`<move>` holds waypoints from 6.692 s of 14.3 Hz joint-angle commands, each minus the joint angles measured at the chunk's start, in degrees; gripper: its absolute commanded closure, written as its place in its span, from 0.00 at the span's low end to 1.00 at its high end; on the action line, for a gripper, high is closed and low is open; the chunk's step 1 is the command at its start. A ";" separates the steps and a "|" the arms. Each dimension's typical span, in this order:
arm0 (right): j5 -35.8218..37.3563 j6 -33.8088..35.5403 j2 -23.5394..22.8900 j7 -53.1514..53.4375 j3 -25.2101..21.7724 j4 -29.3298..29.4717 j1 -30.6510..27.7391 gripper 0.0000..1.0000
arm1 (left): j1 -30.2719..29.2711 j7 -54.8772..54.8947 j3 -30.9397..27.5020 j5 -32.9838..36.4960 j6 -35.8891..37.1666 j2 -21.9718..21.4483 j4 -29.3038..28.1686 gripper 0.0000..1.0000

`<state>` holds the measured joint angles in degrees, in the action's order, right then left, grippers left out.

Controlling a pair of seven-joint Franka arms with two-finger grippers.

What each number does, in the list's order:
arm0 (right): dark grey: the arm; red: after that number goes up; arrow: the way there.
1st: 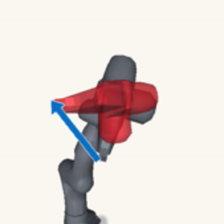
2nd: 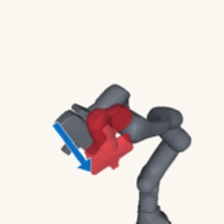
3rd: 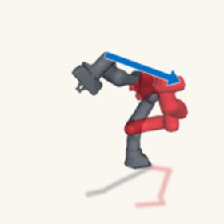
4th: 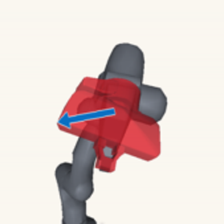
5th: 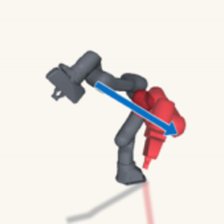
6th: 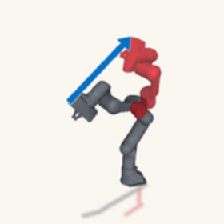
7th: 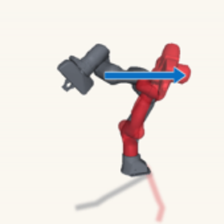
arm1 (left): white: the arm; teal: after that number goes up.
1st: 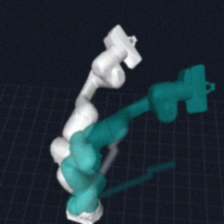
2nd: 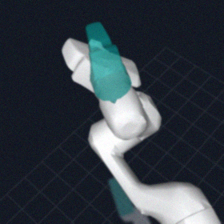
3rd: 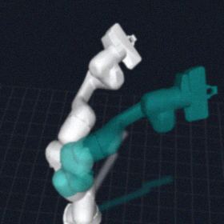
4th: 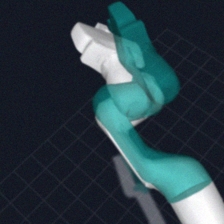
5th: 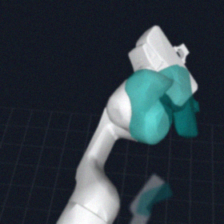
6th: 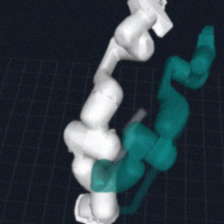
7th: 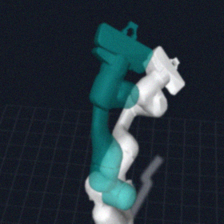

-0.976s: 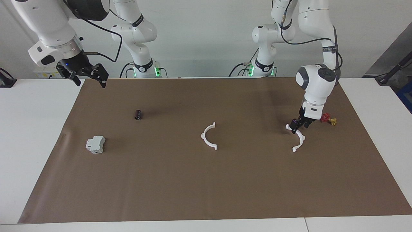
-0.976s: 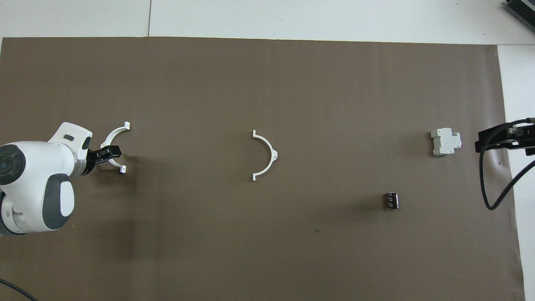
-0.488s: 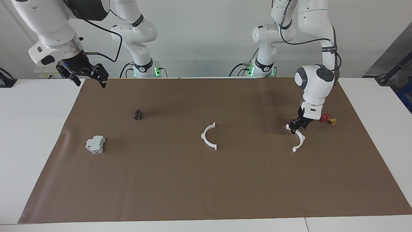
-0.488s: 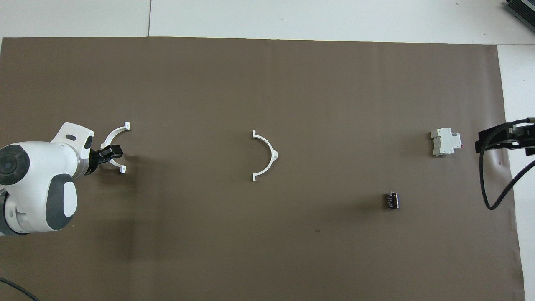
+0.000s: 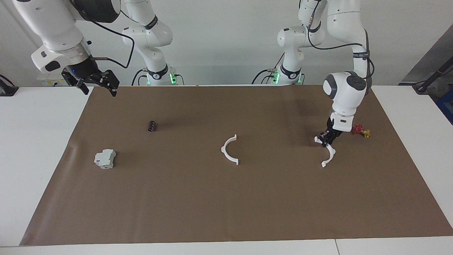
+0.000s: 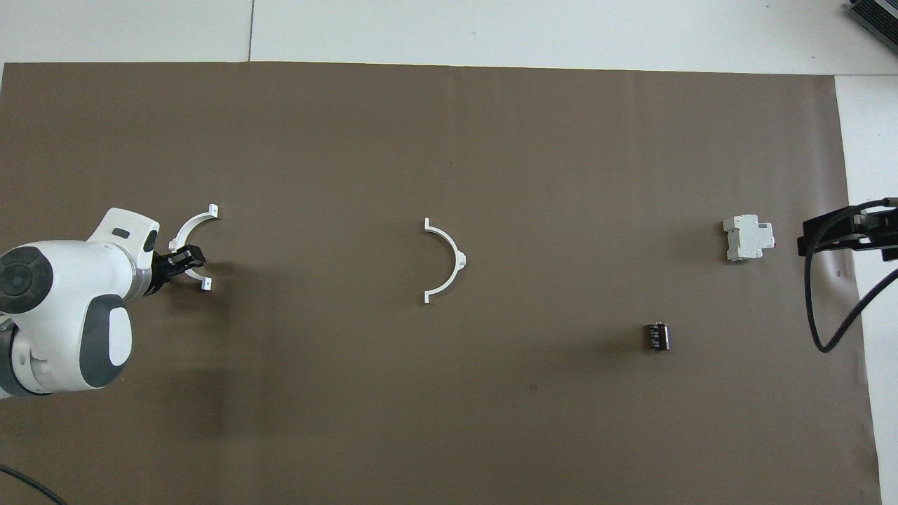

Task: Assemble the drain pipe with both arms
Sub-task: 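Grasp the clamp half with the left gripper and lift it, then carry the clamp half with the left gripper toward the placed half, then align and press the held half onto the placed half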

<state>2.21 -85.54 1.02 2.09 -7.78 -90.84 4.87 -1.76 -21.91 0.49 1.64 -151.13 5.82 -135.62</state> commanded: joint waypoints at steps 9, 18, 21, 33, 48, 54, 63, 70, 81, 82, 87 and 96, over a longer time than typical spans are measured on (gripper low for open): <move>0.33 0.38 1.36 -1.56 0.49 -1.36 -0.56 0.00 | 7.72 -12.87 -0.05 1.26 4.25 -1.07 1.84 1.00; 0.33 0.38 1.36 -1.56 0.49 -1.36 -0.56 0.00 | 17.84 -28.00 -0.05 1.26 7.52 -0.55 5.71 1.00; 0.33 0.38 1.36 -1.56 0.49 -1.36 -0.56 0.00 | 21.70 -31.33 -0.05 1.26 7.52 -0.37 6.42 1.00; 0.33 0.38 1.36 -1.56 0.49 -1.36 -0.56 0.00 | 31.56 -48.66 -0.31 1.35 7.43 7.98 13.45 1.00; 0.33 0.38 1.36 -1.56 0.49 -1.36 -0.56 0.00 | 37.27 -61.41 -0.66 7.85 12.35 10.88 18.90 1.00; 0.33 0.38 1.36 -1.56 0.49 -1.36 -0.56 0.00 | 37.09 -61.58 -0.57 7.85 11.47 10.88 18.90 1.00; 0.33 0.38 1.36 -1.56 0.49 -1.36 -0.56 0.00 | 38.76 -64.30 -0.57 7.94 10.42 12.55 18.55 1.00; 0.33 0.38 1.36 -1.65 0.49 -1.36 -0.56 0.00 | 38.94 -64.66 -0.57 7.94 10.42 12.55 18.81 1.00; 0.33 0.38 1.36 -1.56 0.49 -1.36 -0.56 0.00 | 39.47 -64.57 -0.57 9.69 9.98 12.55 18.72 1.00; 0.33 0.38 1.36 -1.56 0.49 -1.36 -0.56 0.00 | 39.47 -64.57 -0.57 10.22 9.98 12.55 18.64 1.00; 0.33 0.38 1.36 -1.57 0.49 -1.36 -0.56 0.00 | 39.46 -64.48 -0.57 10.49 9.98 12.55 18.64 1.00; 0.33 0.38 1.36 -1.56 0.49 -1.36 -0.56 0.00 | 39.47 -64.57 -0.57 11.28 9.98 12.64 18.99 1.00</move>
<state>2.21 -85.54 1.03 2.09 -7.78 -90.86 4.87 36.83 -84.99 0.65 11.32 -140.86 17.44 -117.89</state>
